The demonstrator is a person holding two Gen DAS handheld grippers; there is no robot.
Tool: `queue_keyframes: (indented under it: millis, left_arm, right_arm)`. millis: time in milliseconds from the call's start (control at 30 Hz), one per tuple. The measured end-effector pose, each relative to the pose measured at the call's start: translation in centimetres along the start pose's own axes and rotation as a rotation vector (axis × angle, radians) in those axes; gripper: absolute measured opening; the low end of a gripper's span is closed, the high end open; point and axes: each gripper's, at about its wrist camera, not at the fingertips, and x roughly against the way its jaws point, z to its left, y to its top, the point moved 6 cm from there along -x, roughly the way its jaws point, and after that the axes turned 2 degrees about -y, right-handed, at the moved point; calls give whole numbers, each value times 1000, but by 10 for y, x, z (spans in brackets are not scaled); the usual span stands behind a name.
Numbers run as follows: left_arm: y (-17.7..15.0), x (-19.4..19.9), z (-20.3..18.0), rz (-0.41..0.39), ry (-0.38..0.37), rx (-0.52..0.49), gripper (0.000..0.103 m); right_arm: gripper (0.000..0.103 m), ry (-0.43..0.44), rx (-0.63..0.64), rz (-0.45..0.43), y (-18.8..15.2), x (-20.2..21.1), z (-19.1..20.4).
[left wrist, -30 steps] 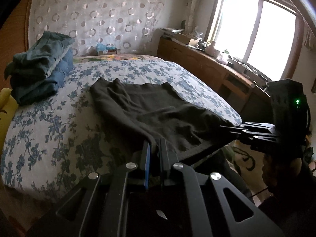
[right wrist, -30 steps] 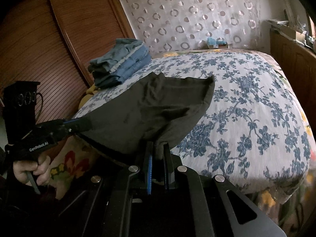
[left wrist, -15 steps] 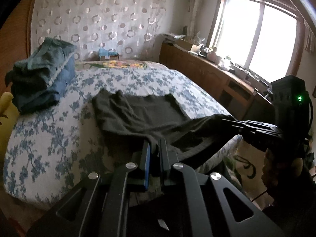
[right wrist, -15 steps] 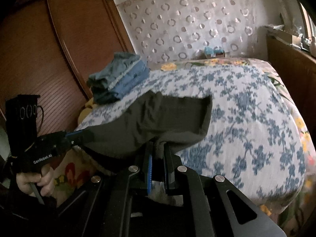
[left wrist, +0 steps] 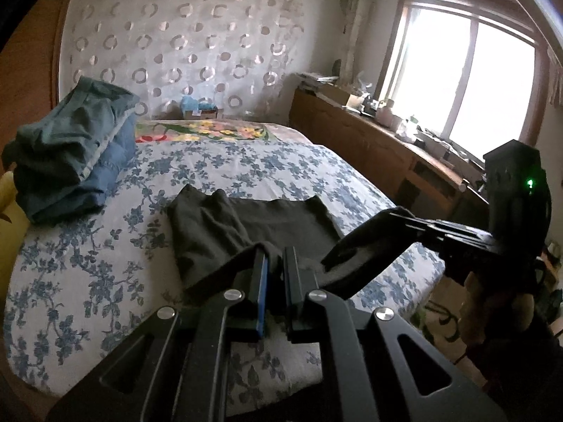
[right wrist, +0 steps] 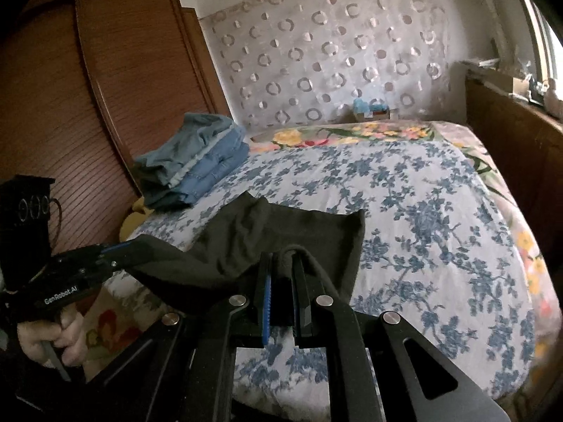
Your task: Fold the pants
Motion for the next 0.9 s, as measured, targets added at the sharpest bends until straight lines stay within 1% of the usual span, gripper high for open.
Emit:
queue_keyframes:
  millis: [200, 500, 600, 733, 833, 867, 900]
  left_arm:
    - [5, -9, 5, 3, 21, -7, 8]
    - [27, -24, 12, -21, 60, -16, 8]
    - [34, -30, 17, -22, 61, -13, 8]
    - [36, -41, 22, 3, 80, -38, 9]
    - [29, -46, 26, 30, 90, -45, 13]
    - [28, -46, 27, 33, 95, -48, 19]
    - [27, -47, 28, 36, 106, -52, 28]
  right_arm:
    - [8, 2, -12, 12, 4, -17, -1]
    - [8, -2, -28, 6, 27, -38, -11]
    - [8, 1, -34, 14, 35, -50, -15]
    - [8, -9, -36, 42, 36, -67, -20]
    - [8, -7, -45, 63, 31, -76, -21]
    - [8, -7, -47, 65, 31, -78, -21]
    - [8, -8, -48, 63, 31, -78, -20]
